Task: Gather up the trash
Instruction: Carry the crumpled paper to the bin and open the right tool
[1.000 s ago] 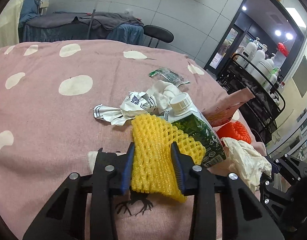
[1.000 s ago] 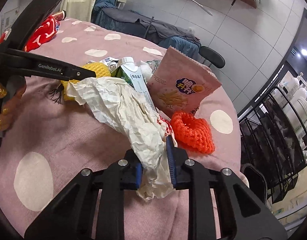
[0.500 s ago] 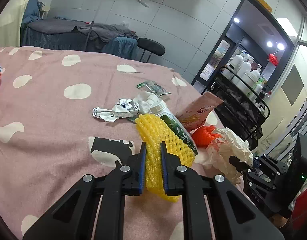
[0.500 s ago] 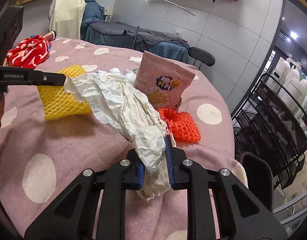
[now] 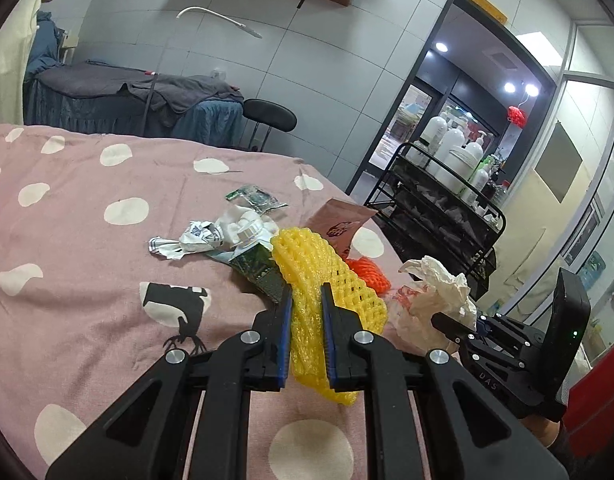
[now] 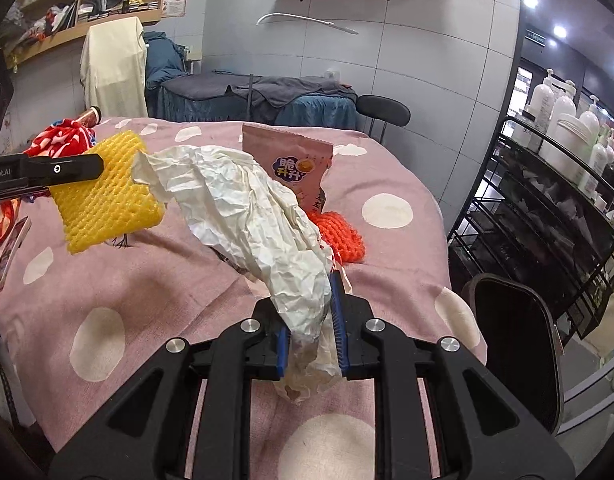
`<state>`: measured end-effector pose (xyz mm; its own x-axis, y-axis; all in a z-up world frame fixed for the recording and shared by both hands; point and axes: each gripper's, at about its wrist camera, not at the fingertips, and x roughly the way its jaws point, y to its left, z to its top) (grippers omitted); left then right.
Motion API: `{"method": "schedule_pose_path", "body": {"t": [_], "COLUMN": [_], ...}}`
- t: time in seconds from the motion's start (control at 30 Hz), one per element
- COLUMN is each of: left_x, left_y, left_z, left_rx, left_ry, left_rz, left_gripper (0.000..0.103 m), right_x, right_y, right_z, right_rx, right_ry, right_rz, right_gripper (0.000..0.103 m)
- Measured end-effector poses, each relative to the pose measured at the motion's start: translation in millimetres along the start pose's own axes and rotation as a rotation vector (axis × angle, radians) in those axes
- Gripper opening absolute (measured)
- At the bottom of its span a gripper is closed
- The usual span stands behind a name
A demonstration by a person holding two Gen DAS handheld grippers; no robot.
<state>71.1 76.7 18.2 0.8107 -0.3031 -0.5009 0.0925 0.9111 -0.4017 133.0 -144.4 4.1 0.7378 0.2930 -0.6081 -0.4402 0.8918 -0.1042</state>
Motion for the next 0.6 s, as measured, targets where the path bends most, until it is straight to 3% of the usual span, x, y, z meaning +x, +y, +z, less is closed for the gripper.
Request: {"method": "schedule_pose_path", "body": {"t": [0.23,0.6], "left_x": [14,44], "left_y": [-34,-90], "left_z": [-1,-3], "left_rx": [0.061,0.153], "left_ry": [0.019,0.068], "left_rz": [-0.061,-0.161], "left_gripper": [0.014,0.014], "right_x": [-18,-42], "right_y": [-27,-83], "right_z": [-6,-17], "right_rx": [0.083,0.177], "right_ry": [-0.023,-0.063], "right_rz": [-0.011,-0.146], "right_gripper": [0.019,0.019]}}
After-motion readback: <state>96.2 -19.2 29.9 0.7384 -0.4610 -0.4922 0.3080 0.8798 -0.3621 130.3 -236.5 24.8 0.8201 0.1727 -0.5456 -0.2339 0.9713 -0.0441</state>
